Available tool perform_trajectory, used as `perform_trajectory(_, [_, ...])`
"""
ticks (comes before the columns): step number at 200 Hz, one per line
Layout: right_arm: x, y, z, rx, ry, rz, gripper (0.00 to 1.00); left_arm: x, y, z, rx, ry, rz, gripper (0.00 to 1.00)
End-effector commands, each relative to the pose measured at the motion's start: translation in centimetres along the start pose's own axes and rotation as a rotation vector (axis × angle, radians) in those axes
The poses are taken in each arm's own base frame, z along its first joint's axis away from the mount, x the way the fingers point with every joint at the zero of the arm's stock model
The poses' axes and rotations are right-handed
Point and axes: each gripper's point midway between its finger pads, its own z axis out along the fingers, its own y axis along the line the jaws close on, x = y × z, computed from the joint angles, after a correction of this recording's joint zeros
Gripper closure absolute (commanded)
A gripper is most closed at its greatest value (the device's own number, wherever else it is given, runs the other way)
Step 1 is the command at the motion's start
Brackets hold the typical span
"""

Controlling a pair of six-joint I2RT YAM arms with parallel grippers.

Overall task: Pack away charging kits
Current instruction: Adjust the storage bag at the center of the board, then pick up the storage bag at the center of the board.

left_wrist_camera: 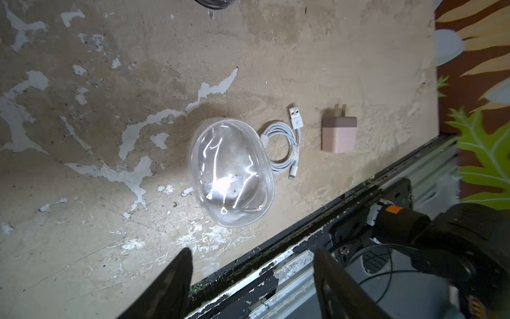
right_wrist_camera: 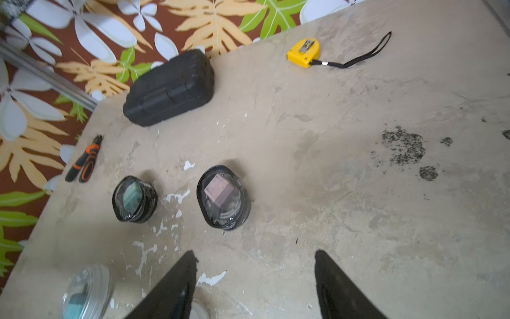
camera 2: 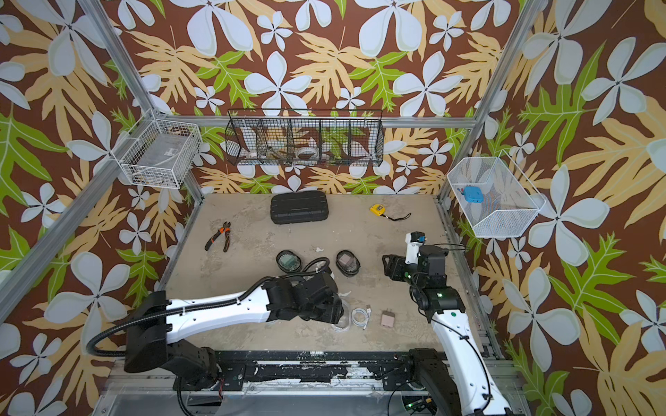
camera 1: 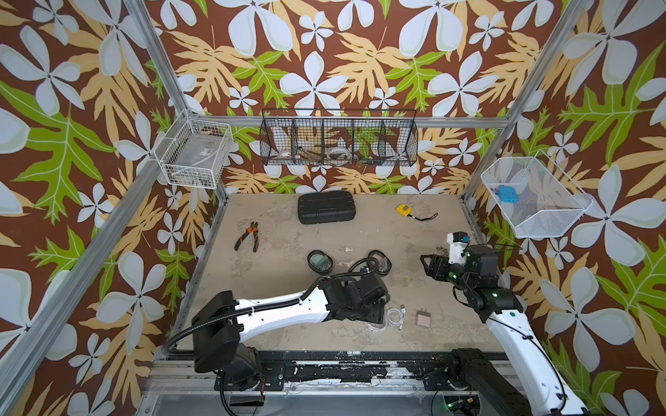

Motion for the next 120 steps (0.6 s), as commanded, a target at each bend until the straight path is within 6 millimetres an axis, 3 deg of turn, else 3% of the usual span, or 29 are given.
perform_trajectory(1, [-0.7,-0.1,-0.3,-0.024,-0.067,0.06,0.31,-1.0,0.2,1.6,-0.148,-0.073,0.046,0.26])
perform_trajectory(44, [0.2,-1.0,-0.7,0.002,-0.096,0.087,0.3,-0.9,-0.7,5.1,-0.329,-0.058,0.152,0.19])
perform_trajectory(85, [1.4,-2.0,-0.5,-0.002,-0.1,0.125,0.29,0.0,-0.3,7.6,-0.376,-0.012,0.18,0.17])
perform_trajectory(120, [2.5,-2.7,0.2,-0.006,-0.077,0.126,0.28,1.3,1.4,8.6,-0.444,0.025,0.203,0.17])
